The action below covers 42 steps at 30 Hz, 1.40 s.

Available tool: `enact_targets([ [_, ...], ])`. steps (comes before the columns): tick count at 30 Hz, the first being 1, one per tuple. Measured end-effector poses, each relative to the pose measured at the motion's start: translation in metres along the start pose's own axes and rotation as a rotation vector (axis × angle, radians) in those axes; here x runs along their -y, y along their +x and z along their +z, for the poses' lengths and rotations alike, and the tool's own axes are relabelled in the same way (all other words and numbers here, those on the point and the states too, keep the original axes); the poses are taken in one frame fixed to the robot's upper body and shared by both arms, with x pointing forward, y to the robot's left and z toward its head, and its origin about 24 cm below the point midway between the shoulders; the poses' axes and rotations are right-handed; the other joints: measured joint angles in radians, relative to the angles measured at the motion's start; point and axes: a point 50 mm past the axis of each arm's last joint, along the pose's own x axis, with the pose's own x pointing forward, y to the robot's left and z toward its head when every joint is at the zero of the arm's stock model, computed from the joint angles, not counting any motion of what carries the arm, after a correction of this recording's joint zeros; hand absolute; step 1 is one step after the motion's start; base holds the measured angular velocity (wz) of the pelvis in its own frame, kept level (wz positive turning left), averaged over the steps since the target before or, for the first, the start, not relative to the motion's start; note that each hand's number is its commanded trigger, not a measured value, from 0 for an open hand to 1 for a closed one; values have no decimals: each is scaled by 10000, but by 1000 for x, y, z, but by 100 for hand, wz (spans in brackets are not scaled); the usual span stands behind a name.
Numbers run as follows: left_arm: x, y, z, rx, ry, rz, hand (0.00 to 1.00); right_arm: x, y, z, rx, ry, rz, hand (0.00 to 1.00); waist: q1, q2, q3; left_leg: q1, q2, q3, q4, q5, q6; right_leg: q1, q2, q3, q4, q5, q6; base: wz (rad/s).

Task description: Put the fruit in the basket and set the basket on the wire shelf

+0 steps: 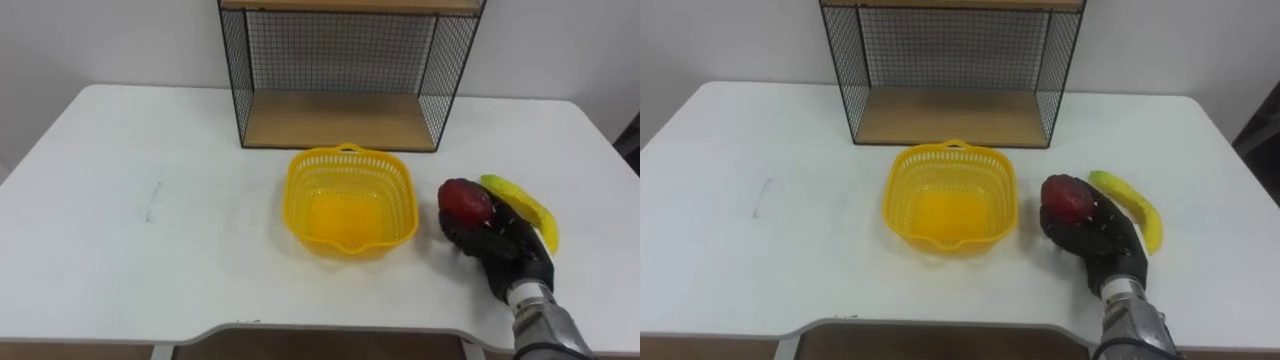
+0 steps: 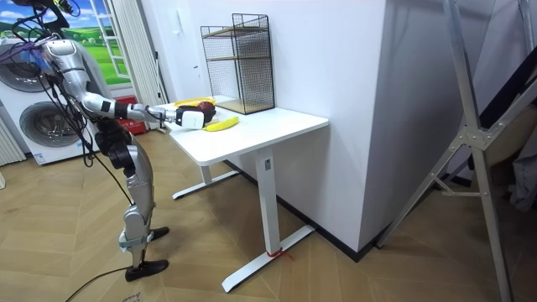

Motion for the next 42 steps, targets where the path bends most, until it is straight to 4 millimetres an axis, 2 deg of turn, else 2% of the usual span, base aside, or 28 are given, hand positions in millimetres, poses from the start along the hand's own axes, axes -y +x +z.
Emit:
enact_targets([
  [4, 1, 0, 0, -1, 28, -12, 0, -1, 0, 2, 60, 12, -46, 100, 18, 23, 16, 4, -1, 15, -7, 1, 2, -7, -2, 2, 1, 7, 3, 0],
  [10, 5, 0, 1, 38, -11, -144, 0, -9, 0, 16, 655, 355, -15, 100, 10, 103, 122, -36, 4, 42, -47, 8, 10, -112, -8, 17, 9, 6, 4, 0],
  [13, 6, 0, 2, 54, -26, -163, 0, -19, -1, 30, 1239, 348, 350, 100, 11, 120, 111, -180, -1, 54, -53, 22, 19, -240, -13, 43, 16, 6, 4, 0],
  [18, 4, 0, 5, 185, 30, -81, 0, -38, -5, 55, 2453, -759, 1155, 100, 26, 52, 71, -257, -3, 56, 25, 23, 20, -235, -11, 19, 2, 6, 4, 3],
  [23, 5, 0, 6, 200, 92, -85, 0, -51, -5, 58, 2653, -1289, 1700, 100, 83, -113, 63, -257, -8, 55, 11, 22, 19, -239, -10, 43, 4, 6, 4, 0],
  [28, 6, 1, 7, 184, 337, -207, 0, -72, -11, 64, 2939, -1627, 2551, 100, 63, -31, 77, -249, -6, 47, -62, 22, 19, -238, -6, 39, 3, 6, 4, 0],
  [34, 6, 1, 8, 182, 467, -248, 0, -88, -21, 81, 3979, -3135, 3381, 100, 204, 6, 82, -159, 1, 50, -69, 23, 19, -233, -5, 39, 7, 6, 4, 0],
  [39, 3, 2, 14, 305, 412, -185, 0, -97, -23, 75, 3972, -4781, 4032, 100, 328, -73, 120, -179, 9, 61, -64, 23, 19, -270, -6, 23, 9, 7, 3, 0],
  [42, -1, 3, 19, 436, 447, -78, 0, -102, -24, 70, 3874, -5780, 4544, 100, 485, -200, 132, -261, 16, 81, -59, 24, 19, -372, -7, 21, 13, 10, -1, 0],
])
